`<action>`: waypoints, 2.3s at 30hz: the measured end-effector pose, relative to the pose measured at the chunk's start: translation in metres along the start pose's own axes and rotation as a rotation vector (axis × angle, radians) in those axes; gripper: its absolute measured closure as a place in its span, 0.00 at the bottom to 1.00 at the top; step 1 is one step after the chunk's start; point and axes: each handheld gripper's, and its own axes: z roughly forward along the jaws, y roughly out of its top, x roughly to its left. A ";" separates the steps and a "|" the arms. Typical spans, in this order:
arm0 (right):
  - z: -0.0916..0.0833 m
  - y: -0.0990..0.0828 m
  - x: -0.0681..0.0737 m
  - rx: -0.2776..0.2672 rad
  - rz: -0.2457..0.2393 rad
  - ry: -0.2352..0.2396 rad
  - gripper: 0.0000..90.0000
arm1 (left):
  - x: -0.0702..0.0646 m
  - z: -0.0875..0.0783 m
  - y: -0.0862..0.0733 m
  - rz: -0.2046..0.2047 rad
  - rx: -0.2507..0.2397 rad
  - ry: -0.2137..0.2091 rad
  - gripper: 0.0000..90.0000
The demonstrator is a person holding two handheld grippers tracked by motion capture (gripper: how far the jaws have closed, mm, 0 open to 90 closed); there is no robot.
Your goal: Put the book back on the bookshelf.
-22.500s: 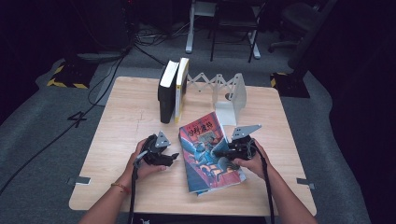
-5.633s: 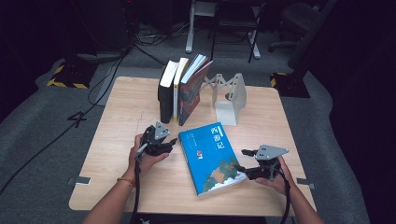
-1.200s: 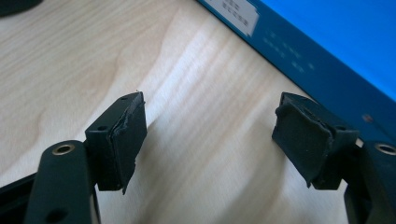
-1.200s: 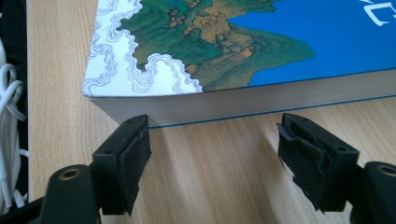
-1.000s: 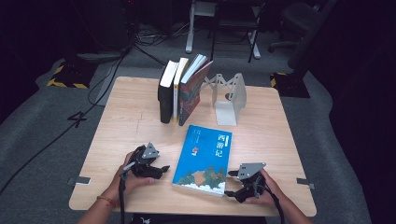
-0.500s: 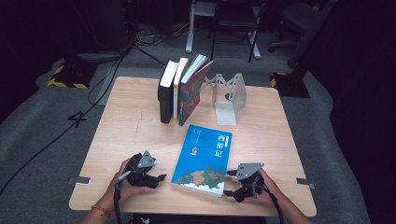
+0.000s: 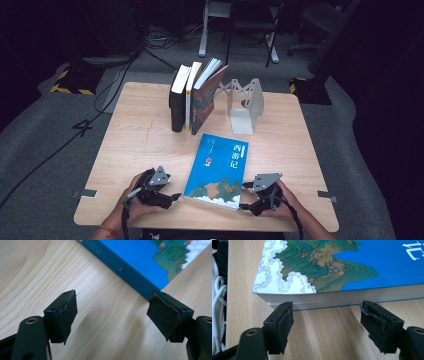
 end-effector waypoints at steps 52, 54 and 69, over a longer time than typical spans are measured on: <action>-0.004 0.008 -0.003 -0.056 0.022 -0.032 0.31 | -0.060 0.030 0.049 0.166 -0.007 -0.137 0.26; -0.007 0.012 -0.004 -0.077 0.031 -0.034 0.32 | -0.062 0.033 0.052 0.173 -0.004 -0.131 0.26; -0.013 0.029 -0.003 -0.127 0.051 -0.077 0.32 | -0.074 0.047 0.065 0.184 -0.009 -0.110 0.23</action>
